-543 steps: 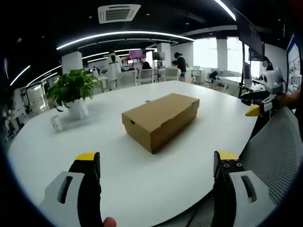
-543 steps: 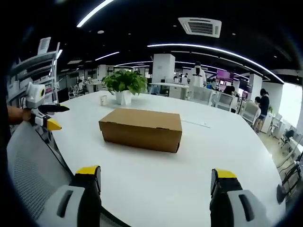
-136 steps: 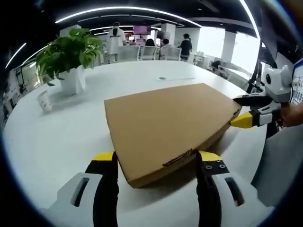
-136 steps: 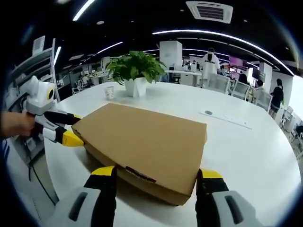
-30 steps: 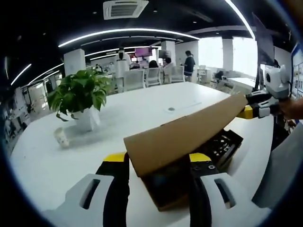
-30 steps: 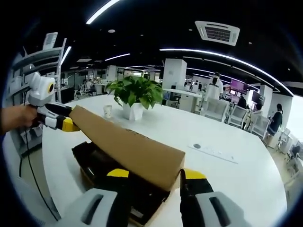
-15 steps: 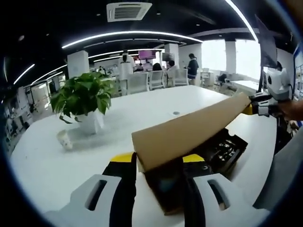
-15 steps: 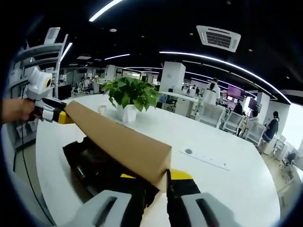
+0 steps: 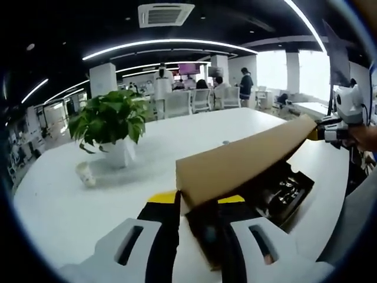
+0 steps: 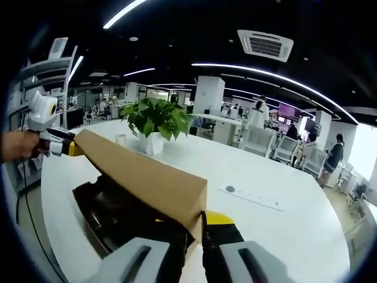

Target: Operate the shoe box by opening the lid, removing the specified soft item, and placing it in the target area until the item is outside and the box remains undamaged.

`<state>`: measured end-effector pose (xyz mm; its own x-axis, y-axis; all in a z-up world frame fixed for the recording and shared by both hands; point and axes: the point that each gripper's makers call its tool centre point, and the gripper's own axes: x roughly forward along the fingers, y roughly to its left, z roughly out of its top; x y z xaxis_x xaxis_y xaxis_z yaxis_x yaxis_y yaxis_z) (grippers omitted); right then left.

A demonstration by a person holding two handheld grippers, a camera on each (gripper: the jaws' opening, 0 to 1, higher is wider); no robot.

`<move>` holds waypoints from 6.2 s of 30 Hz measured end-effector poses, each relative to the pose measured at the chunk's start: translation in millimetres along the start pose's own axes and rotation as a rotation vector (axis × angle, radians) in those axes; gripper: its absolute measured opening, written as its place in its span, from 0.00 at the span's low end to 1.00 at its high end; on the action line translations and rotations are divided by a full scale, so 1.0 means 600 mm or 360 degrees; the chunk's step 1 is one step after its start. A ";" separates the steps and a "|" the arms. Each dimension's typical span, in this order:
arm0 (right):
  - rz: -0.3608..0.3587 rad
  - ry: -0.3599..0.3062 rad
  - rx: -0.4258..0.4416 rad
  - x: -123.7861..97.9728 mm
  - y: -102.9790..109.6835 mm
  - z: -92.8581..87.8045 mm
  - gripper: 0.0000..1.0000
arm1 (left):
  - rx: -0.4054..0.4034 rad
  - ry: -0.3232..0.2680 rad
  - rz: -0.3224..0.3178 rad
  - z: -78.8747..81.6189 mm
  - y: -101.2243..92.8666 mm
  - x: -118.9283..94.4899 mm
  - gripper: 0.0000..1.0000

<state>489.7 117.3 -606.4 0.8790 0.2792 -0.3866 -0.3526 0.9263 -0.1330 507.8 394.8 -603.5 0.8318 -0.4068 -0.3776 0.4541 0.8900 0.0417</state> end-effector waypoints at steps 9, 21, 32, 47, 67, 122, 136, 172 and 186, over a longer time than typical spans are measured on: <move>0.0004 0.0024 0.0076 0.003 -0.003 0.005 0.03 | -0.0010 0.0031 -0.0001 -0.015 0.002 0.004 0.18; 0.0027 0.0047 0.0136 0.006 -0.006 0.009 0.04 | -0.0014 0.0072 0.0007 -0.035 0.005 0.022 0.17; 0.0039 0.0056 0.0176 0.010 -0.010 0.014 0.04 | -0.0015 0.0135 0.0040 -0.054 0.017 0.048 0.14; 0.0040 0.0048 0.0204 0.017 -0.016 0.020 0.03 | -0.0008 0.0119 0.0107 -0.043 0.041 0.061 0.03; 0.0029 -0.0014 0.0058 0.022 -0.017 0.020 0.06 | -0.0004 0.0144 0.0116 -0.033 0.045 0.067 0.02; 0.0046 0.0162 -0.0068 0.084 -0.026 -0.087 0.00 | -0.0041 0.0126 0.0107 -0.008 0.054 0.087 0.02; 0.0057 0.0176 -0.0059 0.086 -0.027 -0.084 0.00 | -0.0019 0.0088 0.0116 -0.004 0.059 0.086 0.07; 0.0071 0.0210 -0.0034 0.084 -0.028 -0.086 0.00 | -0.0056 0.0278 0.0113 -0.099 0.050 0.112 0.04; 0.0075 0.0213 -0.0018 0.084 -0.029 -0.084 0.00 | -0.0026 0.0294 0.0095 -0.101 0.047 0.112 0.01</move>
<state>524.0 102.6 -669.7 0.8107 0.2855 -0.5111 -0.3971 0.9097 -0.1217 557.3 405.3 -683.5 0.7838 -0.3096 -0.5383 0.3991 0.9153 0.0547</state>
